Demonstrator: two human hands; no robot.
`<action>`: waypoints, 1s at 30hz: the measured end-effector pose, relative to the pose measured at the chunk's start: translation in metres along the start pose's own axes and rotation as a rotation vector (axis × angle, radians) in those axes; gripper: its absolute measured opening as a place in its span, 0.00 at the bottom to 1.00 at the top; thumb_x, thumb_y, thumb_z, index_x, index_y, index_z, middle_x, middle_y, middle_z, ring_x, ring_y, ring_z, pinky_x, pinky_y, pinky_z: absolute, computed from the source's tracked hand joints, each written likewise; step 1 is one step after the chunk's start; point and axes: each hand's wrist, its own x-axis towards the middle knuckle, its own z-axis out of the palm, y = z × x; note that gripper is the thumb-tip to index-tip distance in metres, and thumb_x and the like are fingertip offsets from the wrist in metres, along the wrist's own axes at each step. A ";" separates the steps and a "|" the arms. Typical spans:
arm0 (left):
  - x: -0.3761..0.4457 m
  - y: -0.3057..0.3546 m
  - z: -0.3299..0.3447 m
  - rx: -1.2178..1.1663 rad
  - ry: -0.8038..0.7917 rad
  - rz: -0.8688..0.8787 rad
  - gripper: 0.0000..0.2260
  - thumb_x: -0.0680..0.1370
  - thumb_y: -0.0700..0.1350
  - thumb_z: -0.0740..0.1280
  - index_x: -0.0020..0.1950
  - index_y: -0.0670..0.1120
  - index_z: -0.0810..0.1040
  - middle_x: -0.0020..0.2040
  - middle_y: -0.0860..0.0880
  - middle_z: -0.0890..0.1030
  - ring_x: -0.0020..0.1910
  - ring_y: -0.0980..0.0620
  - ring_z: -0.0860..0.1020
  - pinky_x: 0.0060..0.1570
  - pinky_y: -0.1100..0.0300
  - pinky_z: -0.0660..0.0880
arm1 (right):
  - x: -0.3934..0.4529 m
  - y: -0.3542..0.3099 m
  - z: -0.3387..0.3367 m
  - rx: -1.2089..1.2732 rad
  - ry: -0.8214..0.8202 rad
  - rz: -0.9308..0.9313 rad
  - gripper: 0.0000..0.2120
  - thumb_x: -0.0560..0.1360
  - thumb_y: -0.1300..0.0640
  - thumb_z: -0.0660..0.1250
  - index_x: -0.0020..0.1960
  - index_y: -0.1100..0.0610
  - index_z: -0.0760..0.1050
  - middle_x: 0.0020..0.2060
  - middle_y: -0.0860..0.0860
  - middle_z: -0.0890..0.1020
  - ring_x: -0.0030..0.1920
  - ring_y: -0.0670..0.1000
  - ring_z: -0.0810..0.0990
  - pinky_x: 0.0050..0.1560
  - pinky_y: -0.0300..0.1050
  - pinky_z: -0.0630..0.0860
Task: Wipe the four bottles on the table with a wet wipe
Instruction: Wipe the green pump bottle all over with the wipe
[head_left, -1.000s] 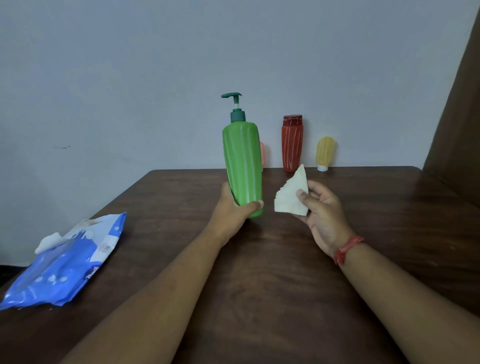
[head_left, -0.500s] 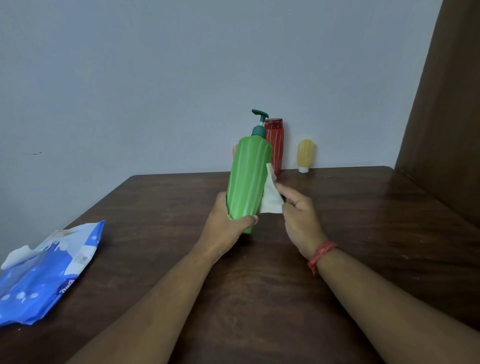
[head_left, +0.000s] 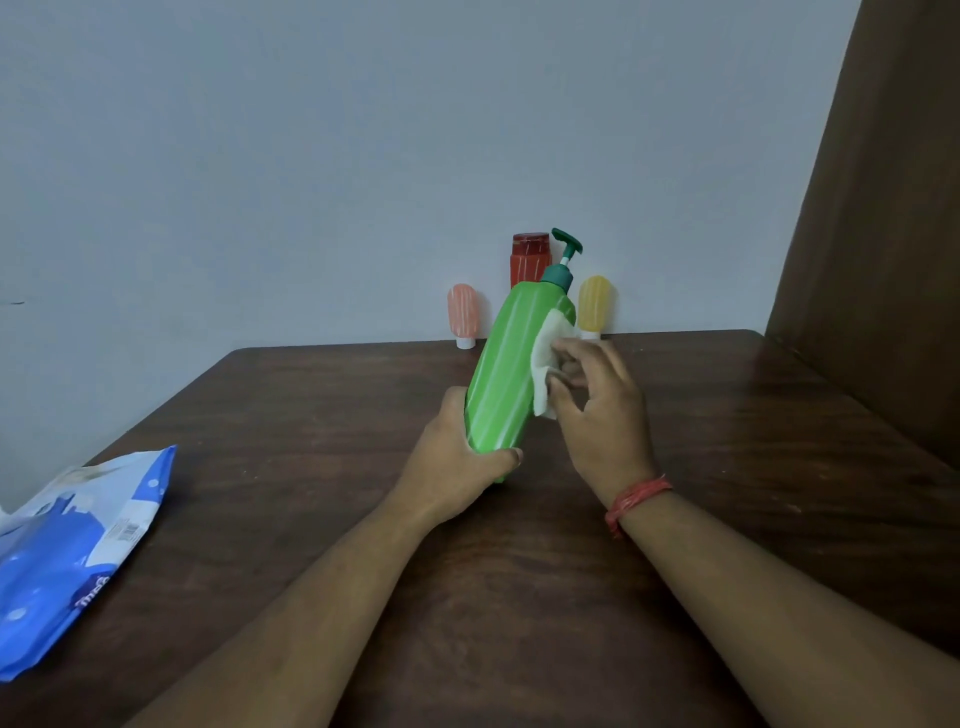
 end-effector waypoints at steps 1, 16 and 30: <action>0.000 -0.001 0.000 0.001 0.001 -0.004 0.29 0.72 0.49 0.77 0.66 0.53 0.65 0.54 0.52 0.76 0.50 0.54 0.77 0.40 0.62 0.71 | -0.003 -0.001 0.001 -0.015 -0.024 -0.023 0.15 0.76 0.64 0.69 0.62 0.56 0.77 0.57 0.46 0.76 0.53 0.46 0.78 0.54 0.42 0.79; -0.002 0.006 -0.002 0.089 -0.023 0.051 0.27 0.71 0.49 0.77 0.63 0.56 0.65 0.51 0.55 0.76 0.47 0.56 0.77 0.36 0.64 0.69 | 0.006 0.010 -0.006 -0.186 0.084 -0.129 0.17 0.77 0.64 0.65 0.66 0.59 0.76 0.63 0.54 0.75 0.65 0.52 0.71 0.65 0.51 0.73; -0.003 0.005 0.002 0.185 -0.040 0.144 0.28 0.71 0.50 0.77 0.63 0.56 0.64 0.50 0.55 0.75 0.46 0.56 0.77 0.41 0.59 0.75 | 0.013 0.021 -0.019 -0.188 0.184 -0.088 0.25 0.78 0.69 0.62 0.74 0.58 0.68 0.69 0.55 0.70 0.70 0.51 0.70 0.70 0.48 0.70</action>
